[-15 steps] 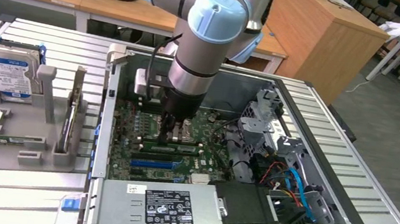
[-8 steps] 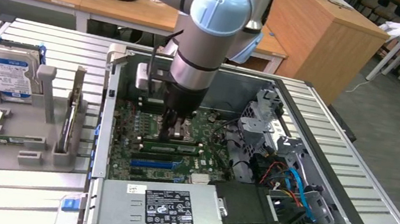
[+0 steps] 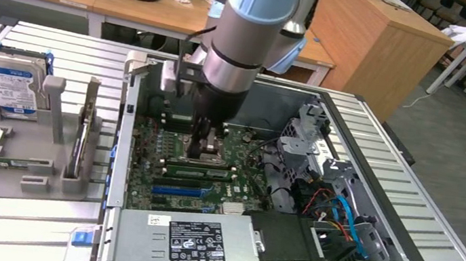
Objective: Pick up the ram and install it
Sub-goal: 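Press down the ram until it locks into place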
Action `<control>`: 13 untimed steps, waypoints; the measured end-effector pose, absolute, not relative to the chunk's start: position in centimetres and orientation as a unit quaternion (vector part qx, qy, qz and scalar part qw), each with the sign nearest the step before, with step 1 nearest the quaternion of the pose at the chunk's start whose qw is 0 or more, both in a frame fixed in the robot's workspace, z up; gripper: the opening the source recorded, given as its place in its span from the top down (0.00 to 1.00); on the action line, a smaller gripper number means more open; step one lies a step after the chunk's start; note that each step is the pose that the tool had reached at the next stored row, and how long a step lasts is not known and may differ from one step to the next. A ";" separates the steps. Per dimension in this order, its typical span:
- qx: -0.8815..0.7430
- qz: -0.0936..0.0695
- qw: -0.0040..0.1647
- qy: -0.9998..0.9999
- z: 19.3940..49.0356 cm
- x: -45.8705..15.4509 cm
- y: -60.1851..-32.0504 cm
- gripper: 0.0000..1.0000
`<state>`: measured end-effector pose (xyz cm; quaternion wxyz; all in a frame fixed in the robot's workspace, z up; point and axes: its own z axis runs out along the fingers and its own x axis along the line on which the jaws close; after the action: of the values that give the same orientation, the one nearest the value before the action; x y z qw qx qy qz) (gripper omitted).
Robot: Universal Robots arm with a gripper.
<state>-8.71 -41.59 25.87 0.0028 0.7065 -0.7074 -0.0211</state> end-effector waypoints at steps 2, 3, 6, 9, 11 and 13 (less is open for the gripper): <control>0.706 -0.021 0.003 -0.707 26.4 -8.7 -41.6 0.89; 0.706 -0.021 0.003 -0.707 26.7 -8.7 -41.6 0.89; 0.706 -0.020 0.004 -0.707 27.5 -8.7 -41.6 0.89; 0.706 -0.020 0.004 -0.707 28.3 -8.7 -41.6 0.89; 0.706 -0.020 0.004 -0.707 28.8 -8.7 -41.6 0.89; 0.706 -0.020 0.004 -0.707 29.4 -8.7 -41.6 0.89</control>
<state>-8.70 -41.59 29.41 0.0042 0.7064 -0.7075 -0.0197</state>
